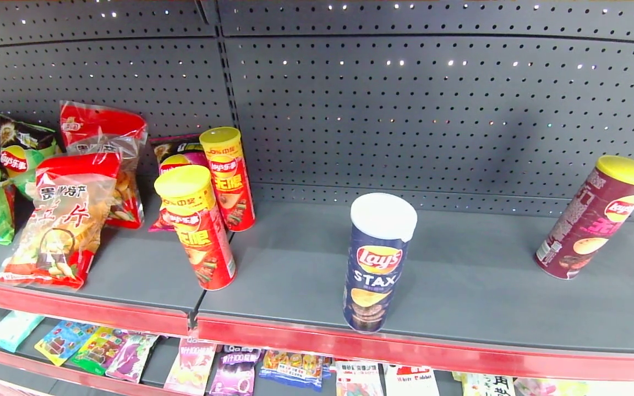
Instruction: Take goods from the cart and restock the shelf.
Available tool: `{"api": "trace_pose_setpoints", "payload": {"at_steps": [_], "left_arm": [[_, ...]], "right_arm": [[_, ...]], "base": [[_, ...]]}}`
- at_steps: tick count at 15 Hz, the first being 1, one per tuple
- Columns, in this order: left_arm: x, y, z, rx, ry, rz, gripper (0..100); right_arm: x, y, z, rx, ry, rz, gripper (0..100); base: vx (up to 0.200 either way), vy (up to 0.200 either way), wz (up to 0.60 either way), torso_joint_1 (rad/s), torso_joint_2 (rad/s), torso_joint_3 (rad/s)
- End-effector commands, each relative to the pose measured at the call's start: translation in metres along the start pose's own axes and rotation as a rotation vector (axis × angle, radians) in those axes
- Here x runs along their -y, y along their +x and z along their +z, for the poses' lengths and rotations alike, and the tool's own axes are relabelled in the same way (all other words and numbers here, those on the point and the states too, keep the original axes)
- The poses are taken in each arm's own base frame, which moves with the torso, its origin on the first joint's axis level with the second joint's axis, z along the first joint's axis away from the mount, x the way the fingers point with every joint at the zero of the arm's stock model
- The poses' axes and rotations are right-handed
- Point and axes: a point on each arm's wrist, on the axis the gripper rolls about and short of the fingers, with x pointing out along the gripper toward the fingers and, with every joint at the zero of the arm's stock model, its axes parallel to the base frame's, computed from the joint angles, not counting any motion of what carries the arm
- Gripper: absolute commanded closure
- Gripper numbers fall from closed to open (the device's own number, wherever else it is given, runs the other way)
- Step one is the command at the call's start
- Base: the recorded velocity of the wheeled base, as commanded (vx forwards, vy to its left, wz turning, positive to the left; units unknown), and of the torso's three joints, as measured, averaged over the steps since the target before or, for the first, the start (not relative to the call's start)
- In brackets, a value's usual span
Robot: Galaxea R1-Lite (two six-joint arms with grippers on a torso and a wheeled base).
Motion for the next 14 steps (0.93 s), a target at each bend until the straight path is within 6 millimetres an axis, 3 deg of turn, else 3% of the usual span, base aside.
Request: {"api": "trace_pose_setpoints", "payload": {"at_steps": [1,2,10,14], "left_arm": [[0.0000,0.0002,0.0000,-0.001,-0.001,0.000,100],[0.0000,0.0002,0.0000,-0.001,-0.001,0.000,100],[-0.0002,0.0012,-0.0002,-0.008,-0.002,0.000,100],[-0.0003,0.0015,0.0003,-0.009,-0.015,0.000,100]], "right_arm": [[0.0000,0.0001,0.0000,-0.001,0.000,0.001,0],[0.0000,0.0001,0.0000,-0.001,0.000,0.001,0],[0.0000,0.0001,0.0000,-0.001,-0.003,0.001,0],[0.0000,0.0001,0.0000,-0.001,0.000,0.003,0]], "base": [[0.000,0.000,0.00,0.000,0.00,0.000],[0.000,0.000,0.00,0.000,0.00,0.000],[0.000,0.000,-0.60,0.005,0.00,0.001],[0.000,0.000,0.00,0.000,0.00,0.000]]}}
